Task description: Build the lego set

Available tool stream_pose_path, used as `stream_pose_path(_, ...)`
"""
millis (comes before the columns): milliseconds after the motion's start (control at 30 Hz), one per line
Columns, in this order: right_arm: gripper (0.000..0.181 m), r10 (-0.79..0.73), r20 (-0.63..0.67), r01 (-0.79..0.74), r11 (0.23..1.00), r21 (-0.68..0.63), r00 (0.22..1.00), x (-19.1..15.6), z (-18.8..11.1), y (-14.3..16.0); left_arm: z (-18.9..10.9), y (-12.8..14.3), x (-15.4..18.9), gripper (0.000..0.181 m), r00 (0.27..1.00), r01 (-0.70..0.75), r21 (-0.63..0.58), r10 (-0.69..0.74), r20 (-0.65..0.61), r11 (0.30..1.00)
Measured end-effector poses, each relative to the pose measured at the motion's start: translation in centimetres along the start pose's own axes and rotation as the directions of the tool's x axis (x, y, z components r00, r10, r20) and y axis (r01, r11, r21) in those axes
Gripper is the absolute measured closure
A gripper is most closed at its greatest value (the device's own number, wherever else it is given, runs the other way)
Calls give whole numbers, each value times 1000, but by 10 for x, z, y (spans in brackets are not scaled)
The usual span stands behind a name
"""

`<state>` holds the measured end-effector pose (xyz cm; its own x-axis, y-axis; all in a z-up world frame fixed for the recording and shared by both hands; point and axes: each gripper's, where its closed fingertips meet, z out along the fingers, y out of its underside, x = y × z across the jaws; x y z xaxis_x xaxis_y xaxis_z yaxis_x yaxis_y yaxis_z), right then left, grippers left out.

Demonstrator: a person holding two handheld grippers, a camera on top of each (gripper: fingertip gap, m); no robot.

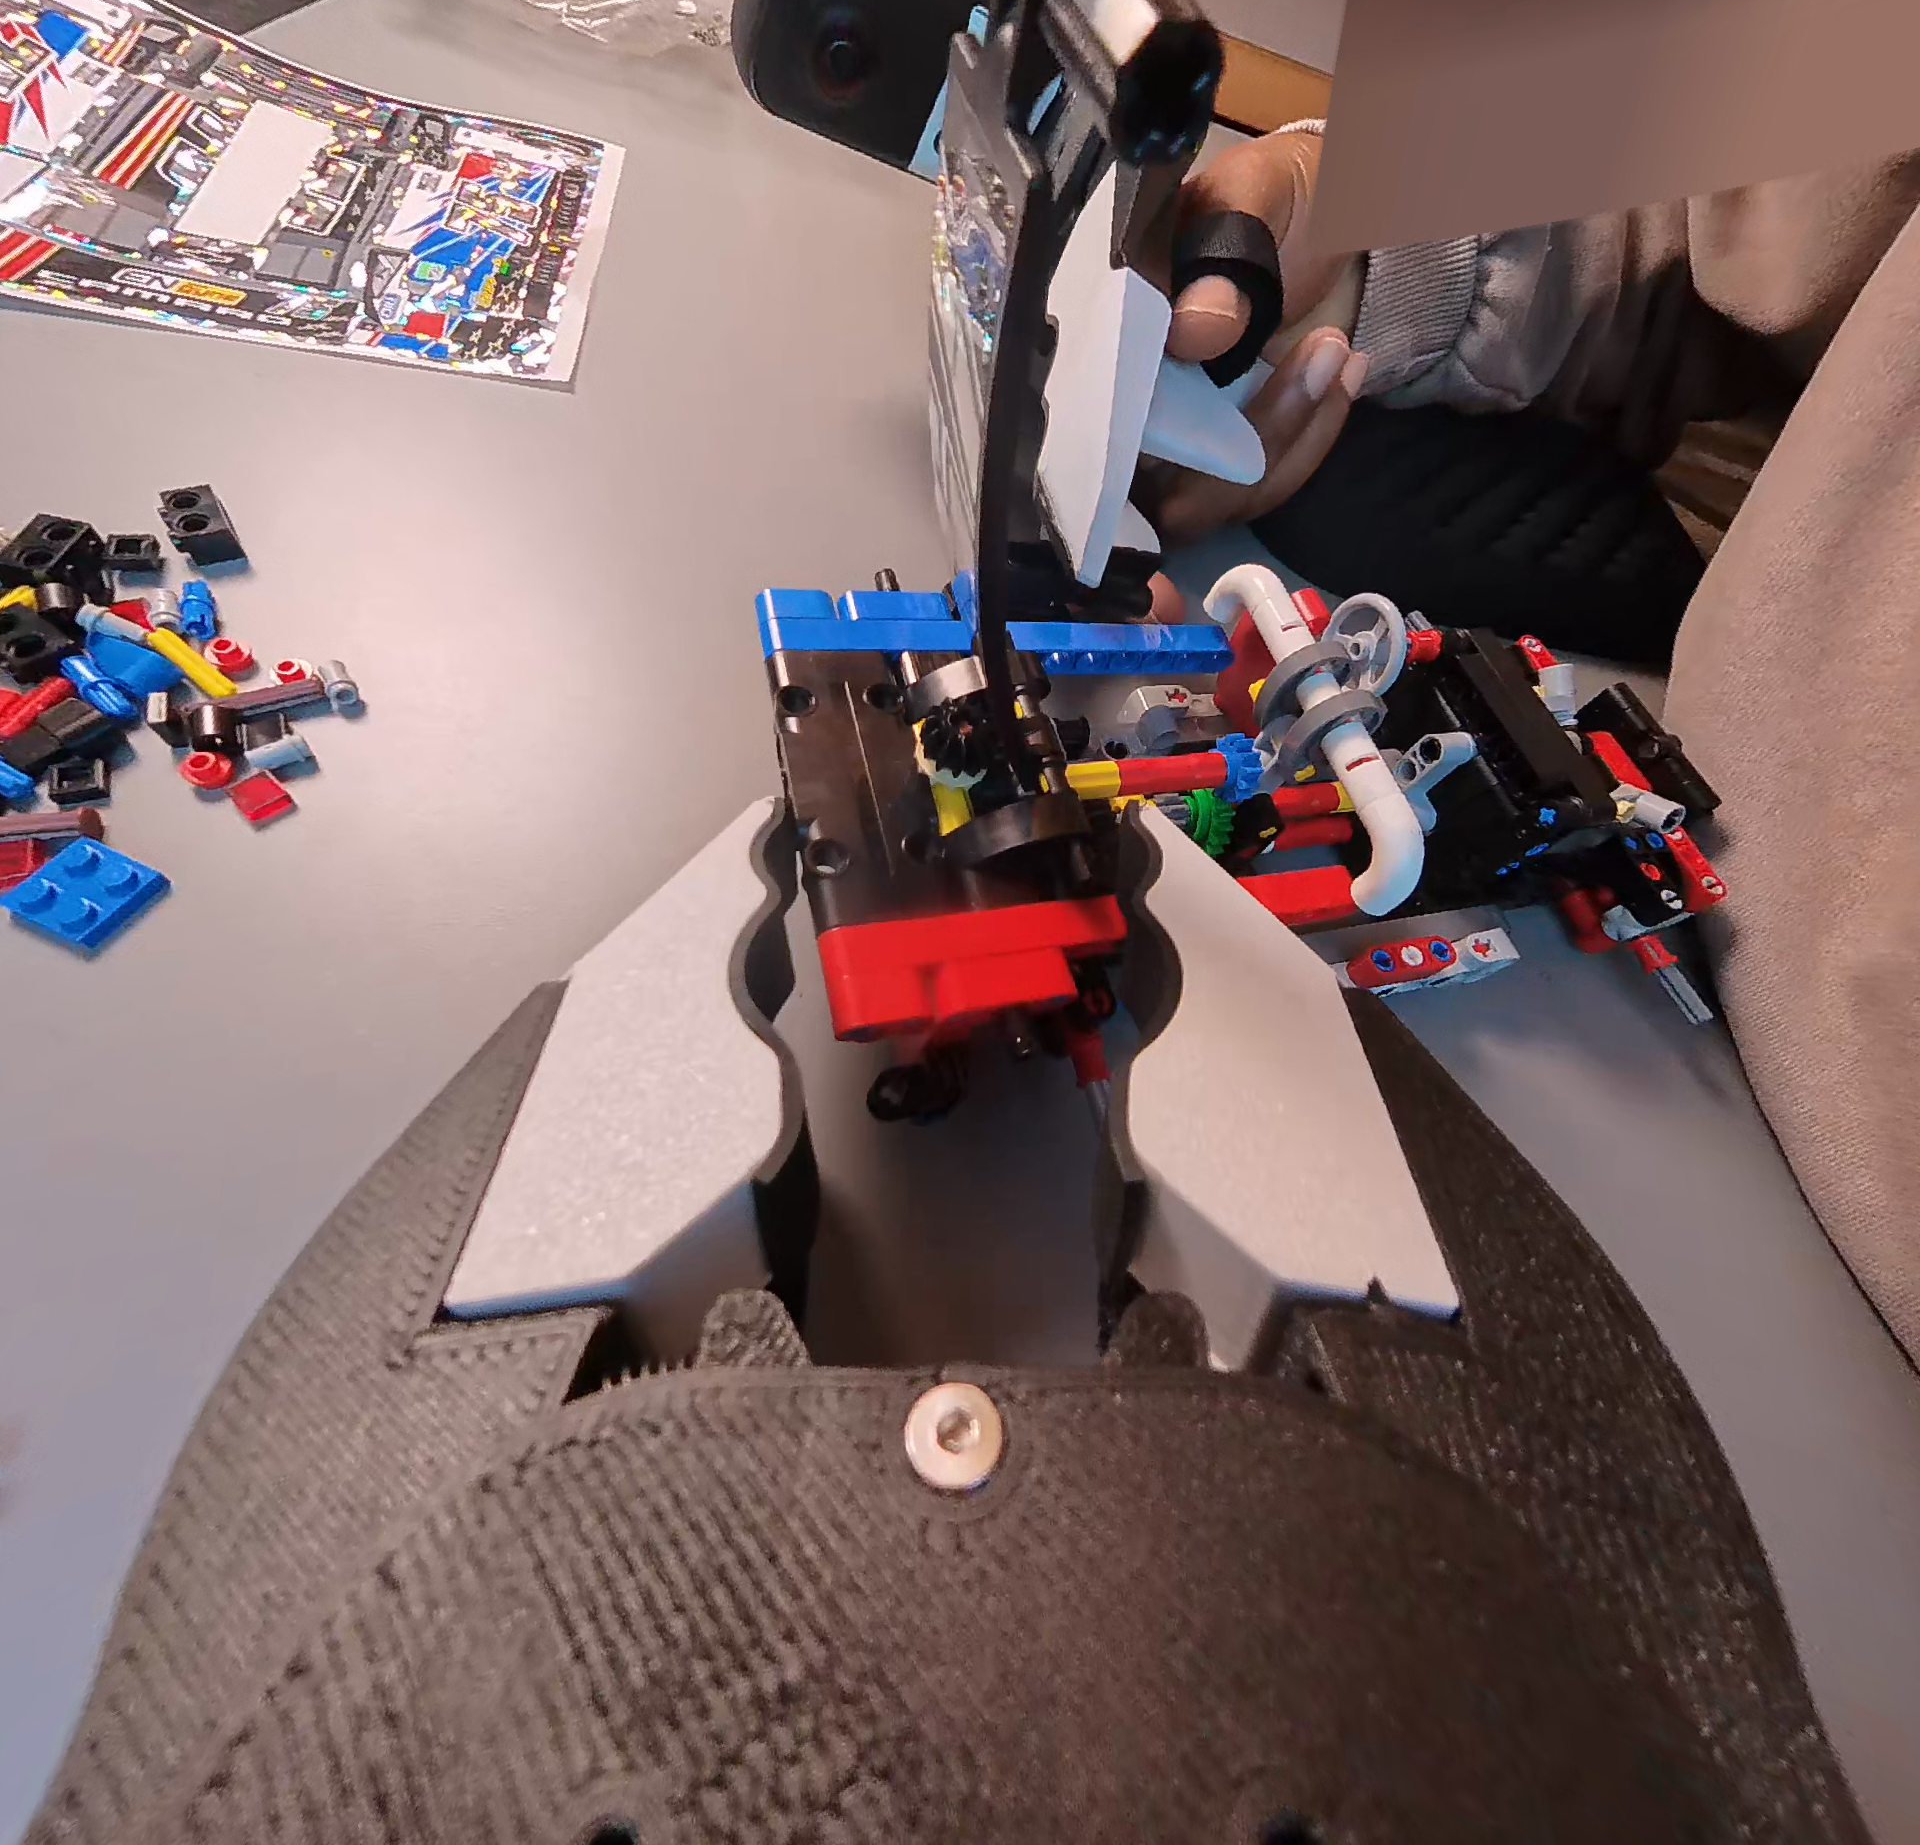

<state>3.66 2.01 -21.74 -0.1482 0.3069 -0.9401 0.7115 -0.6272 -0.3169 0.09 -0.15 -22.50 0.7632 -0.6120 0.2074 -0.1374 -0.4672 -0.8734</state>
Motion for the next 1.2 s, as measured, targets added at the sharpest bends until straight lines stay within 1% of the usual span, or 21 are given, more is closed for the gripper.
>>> stream_pose_path(400, 164, -11, -5, 11, 1000, -20, 1000, 1, 0, 0, 1, 0, 1, 121, 1000, -4, 0, 4, 14, 1000)
stream_pose_path(767, 165, 26, 7, -26, 999, -20, 1000, -1, -2, -2, 2, -1, 1, 121, 999, -5, -7, 5, 43, 1000)
stream_pose_path(1200, 164, 115, -65, -116, 993, -10, 991, -2, -2, -5, 2, -1, 0, 124, 983, 44, -5, -42, 178, 999)
